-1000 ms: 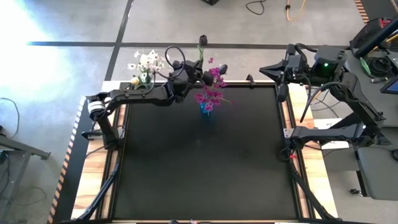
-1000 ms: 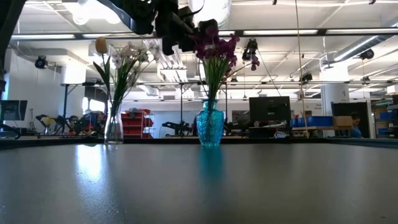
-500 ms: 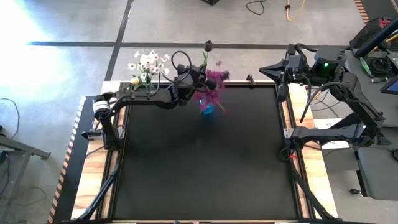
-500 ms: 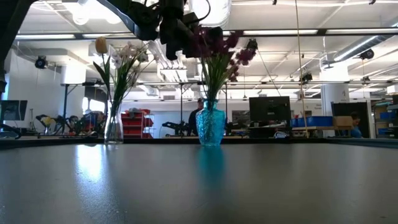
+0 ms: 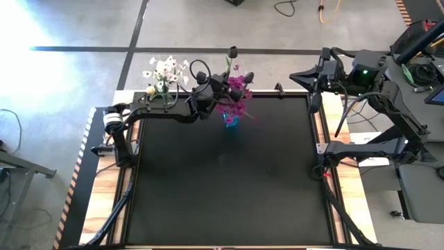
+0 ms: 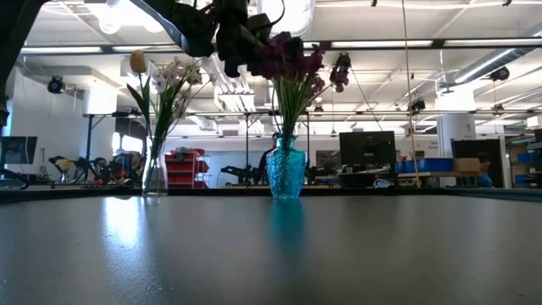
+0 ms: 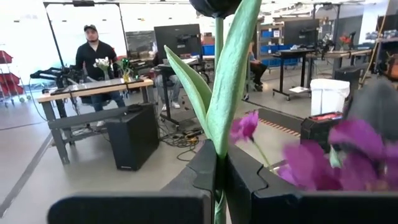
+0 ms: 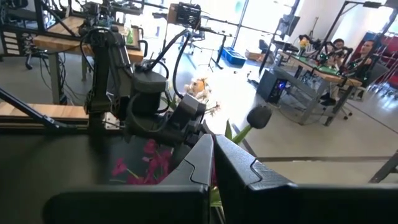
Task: Sort flowers into vase by color
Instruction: Put the black flower into the blue vase
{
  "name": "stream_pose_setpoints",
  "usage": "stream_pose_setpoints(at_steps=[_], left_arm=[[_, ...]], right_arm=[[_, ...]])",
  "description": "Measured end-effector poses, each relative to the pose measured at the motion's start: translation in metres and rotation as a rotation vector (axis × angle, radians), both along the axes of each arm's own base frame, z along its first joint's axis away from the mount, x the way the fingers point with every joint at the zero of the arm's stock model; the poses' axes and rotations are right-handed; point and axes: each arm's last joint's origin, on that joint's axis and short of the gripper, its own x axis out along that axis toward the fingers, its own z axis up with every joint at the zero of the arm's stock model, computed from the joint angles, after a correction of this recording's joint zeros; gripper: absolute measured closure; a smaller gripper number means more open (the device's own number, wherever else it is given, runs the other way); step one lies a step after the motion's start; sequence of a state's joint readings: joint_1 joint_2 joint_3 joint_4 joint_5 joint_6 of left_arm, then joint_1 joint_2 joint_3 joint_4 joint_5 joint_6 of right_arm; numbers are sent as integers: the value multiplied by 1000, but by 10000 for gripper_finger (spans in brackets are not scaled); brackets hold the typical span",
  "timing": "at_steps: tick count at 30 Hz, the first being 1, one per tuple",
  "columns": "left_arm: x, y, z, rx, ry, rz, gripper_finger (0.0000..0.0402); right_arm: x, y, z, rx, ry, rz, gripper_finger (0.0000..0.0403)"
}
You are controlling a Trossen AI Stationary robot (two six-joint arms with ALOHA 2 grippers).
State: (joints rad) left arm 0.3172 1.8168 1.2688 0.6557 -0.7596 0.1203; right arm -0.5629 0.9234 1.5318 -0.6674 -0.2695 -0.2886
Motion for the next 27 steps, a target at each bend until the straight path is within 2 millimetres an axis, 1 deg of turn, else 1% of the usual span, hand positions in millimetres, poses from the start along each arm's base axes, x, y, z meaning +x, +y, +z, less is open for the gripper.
stream_pose_setpoints(at_steps=[8,15,19,23,27], left_arm=[[-9,-10,-23,24,-63,-22,401],[-16,-15,-37,42,-66,-70,401],[-17,-15,-43,15,-62,-88,401],[-17,-15,-48,-5,-19,-87,400],[-16,-15,-48,-5,-11,-87,383]], right_arm=[[0,0,0,-4,1,0,394],[0,0,1,-21,0,2,394],[0,0,2,-28,-11,2,394],[1,0,2,-29,-12,1,394],[1,-1,2,-29,-11,-5,394]])
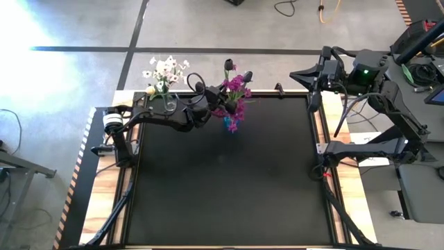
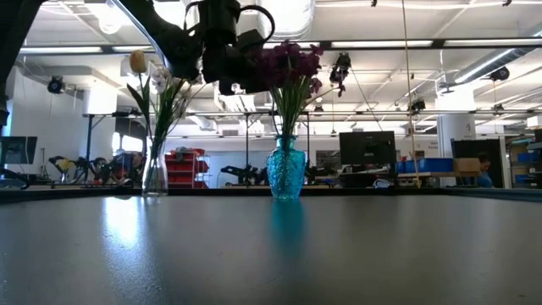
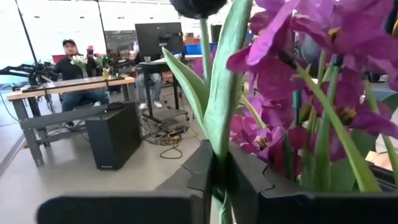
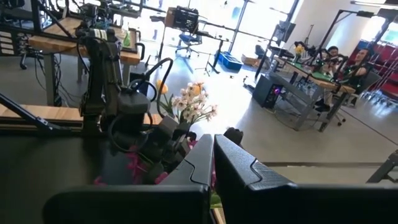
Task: Sort flowers into vase by color
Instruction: Put the black flower into the blue vase
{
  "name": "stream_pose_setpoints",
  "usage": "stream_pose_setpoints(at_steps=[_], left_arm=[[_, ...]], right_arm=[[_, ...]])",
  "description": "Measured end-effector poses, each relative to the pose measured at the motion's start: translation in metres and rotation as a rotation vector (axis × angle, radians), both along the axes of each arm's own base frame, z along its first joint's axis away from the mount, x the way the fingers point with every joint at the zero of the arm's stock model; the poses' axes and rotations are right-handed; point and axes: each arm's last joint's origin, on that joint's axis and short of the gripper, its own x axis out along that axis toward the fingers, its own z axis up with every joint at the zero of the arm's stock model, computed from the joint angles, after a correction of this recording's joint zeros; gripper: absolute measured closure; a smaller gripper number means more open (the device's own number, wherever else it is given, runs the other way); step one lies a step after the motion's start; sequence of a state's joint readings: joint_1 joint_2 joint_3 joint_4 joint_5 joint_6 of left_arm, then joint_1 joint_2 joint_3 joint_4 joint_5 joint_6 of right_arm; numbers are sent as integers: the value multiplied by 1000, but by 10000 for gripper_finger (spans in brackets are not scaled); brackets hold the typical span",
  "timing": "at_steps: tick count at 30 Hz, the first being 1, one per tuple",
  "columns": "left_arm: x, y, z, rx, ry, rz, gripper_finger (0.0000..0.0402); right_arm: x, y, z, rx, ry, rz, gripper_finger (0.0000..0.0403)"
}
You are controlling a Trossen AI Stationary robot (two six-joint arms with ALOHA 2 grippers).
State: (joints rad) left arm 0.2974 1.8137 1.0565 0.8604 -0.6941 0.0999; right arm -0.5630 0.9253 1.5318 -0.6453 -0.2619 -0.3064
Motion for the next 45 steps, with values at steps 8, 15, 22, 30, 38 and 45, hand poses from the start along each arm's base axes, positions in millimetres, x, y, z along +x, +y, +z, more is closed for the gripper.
stream_pose_setpoints(at_steps=[8,15,22,30,38,45], left_arm=[[-5,-3,16,1,0,-2,326],[-17,-7,35,-11,35,-1,283],[-26,-2,45,-31,-9,15,282],[-33,4,44,-143,-46,24,308],[-53,-6,77,-136,-95,-84,374],[-81,-22,101,-259,-128,-221,400]], right_arm=[[0,0,0,17,-5,-2,394],[0,0,0,18,-5,-2,394],[0,0,0,18,-5,-2,394],[0,0,0,25,-7,-3,394],[0,0,0,25,-7,-3,394],[0,0,0,25,-7,-3,394]])
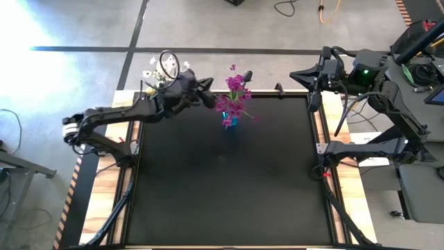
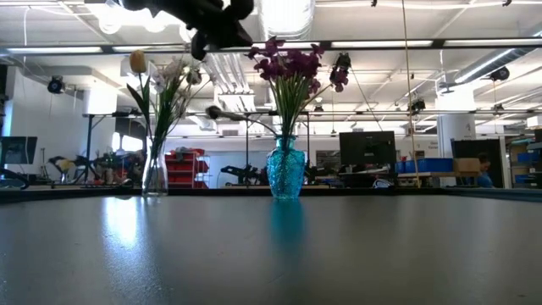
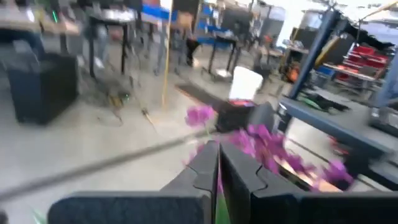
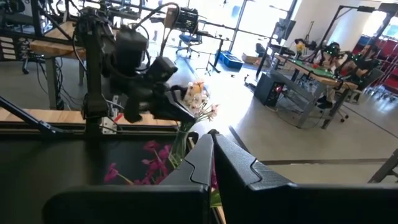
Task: Sort flowers into vase by color
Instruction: Put the black flower into the blue vase
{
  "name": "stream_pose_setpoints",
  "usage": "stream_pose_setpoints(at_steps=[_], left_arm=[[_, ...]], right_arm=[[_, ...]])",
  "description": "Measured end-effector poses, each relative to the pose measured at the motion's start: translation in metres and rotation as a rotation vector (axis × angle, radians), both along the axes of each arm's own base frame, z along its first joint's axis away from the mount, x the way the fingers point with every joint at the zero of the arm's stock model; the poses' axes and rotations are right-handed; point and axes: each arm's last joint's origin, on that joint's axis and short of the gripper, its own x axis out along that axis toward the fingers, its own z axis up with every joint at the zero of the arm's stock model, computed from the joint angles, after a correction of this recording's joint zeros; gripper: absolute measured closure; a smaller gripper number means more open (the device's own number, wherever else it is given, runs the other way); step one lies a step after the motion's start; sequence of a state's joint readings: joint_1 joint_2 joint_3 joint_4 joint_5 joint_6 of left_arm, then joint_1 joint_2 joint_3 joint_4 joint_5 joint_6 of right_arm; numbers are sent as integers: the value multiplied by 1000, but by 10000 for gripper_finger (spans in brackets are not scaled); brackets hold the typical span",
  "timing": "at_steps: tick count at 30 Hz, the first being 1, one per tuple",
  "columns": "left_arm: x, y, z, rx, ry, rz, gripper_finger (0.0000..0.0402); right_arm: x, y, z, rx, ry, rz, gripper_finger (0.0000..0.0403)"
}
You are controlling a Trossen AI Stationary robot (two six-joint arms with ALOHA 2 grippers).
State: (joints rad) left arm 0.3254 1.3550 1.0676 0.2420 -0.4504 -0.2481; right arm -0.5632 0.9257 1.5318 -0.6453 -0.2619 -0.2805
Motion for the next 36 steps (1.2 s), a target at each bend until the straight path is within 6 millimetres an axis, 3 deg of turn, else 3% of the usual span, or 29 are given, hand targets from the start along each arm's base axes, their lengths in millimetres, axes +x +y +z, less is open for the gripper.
stream_pose_setpoints(at_steps=[3,6,12,21,28,36], left_arm=[[-7,-9,-5,-140,17,-13,401],[-5,-16,-23,-304,14,43,401],[3,-28,-59,-460,-186,190,393],[-10,-33,-108,-624,-464,281,297],[-7,-27,-119,-632,-547,350,226],[17,-7,-125,-692,-585,369,205]], right_arm=[[0,0,0,0,0,0,394],[0,0,0,-7,3,1,394],[0,0,0,-8,3,1,394],[0,0,0,-21,7,3,394],[0,0,0,-32,10,4,394],[0,0,0,-27,9,7,394]])
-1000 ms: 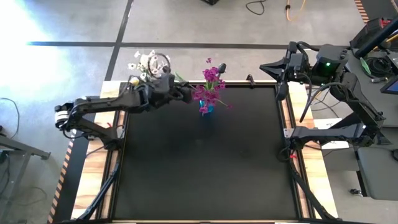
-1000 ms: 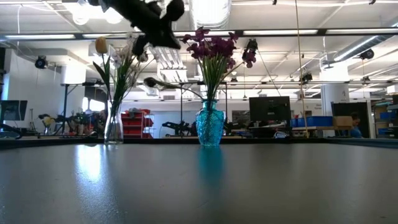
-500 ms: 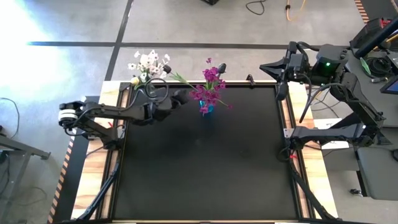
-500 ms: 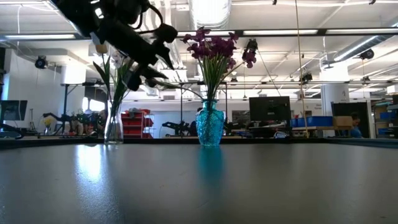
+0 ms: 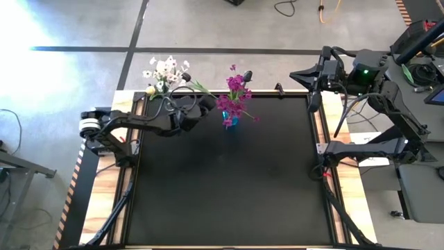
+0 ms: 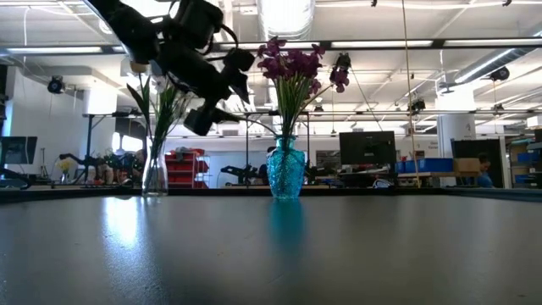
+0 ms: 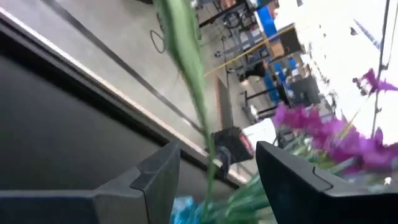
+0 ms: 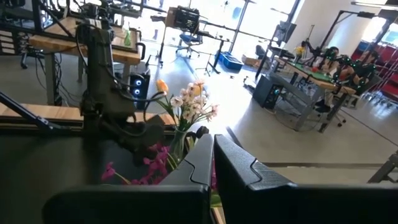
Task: Sort flowers into vase by color
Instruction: Put the black flower into the blue vase
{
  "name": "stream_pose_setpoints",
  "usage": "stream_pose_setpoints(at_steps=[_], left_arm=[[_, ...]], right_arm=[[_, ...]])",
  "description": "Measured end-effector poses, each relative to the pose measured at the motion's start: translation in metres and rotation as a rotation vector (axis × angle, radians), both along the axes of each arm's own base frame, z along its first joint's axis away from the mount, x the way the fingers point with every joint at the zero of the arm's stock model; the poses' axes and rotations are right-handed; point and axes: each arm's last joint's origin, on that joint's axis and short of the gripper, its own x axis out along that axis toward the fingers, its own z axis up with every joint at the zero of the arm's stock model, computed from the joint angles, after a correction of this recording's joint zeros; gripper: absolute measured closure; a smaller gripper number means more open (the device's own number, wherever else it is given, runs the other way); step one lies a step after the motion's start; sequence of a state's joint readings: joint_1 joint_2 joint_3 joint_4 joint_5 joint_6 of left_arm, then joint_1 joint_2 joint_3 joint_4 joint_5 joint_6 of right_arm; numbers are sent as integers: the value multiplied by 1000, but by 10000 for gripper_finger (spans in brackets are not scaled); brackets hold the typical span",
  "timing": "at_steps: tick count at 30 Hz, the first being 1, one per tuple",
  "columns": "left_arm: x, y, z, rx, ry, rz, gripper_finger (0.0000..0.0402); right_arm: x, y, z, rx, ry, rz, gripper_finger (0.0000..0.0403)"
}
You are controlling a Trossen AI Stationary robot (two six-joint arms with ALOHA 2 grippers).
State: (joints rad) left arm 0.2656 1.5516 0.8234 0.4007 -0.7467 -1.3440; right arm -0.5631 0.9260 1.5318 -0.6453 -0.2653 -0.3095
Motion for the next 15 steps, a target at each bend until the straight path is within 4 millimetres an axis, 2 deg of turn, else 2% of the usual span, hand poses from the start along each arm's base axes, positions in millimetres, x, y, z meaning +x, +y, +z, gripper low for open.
stream_pose_setpoints(at_steps=[5,15], left_arm=[[3,13,-2,-17,-25,47,205],[-5,37,0,-7,-38,123,209]], right_arm=[[0,0,0,4,-1,4,394],[0,0,0,-5,1,5,394]])
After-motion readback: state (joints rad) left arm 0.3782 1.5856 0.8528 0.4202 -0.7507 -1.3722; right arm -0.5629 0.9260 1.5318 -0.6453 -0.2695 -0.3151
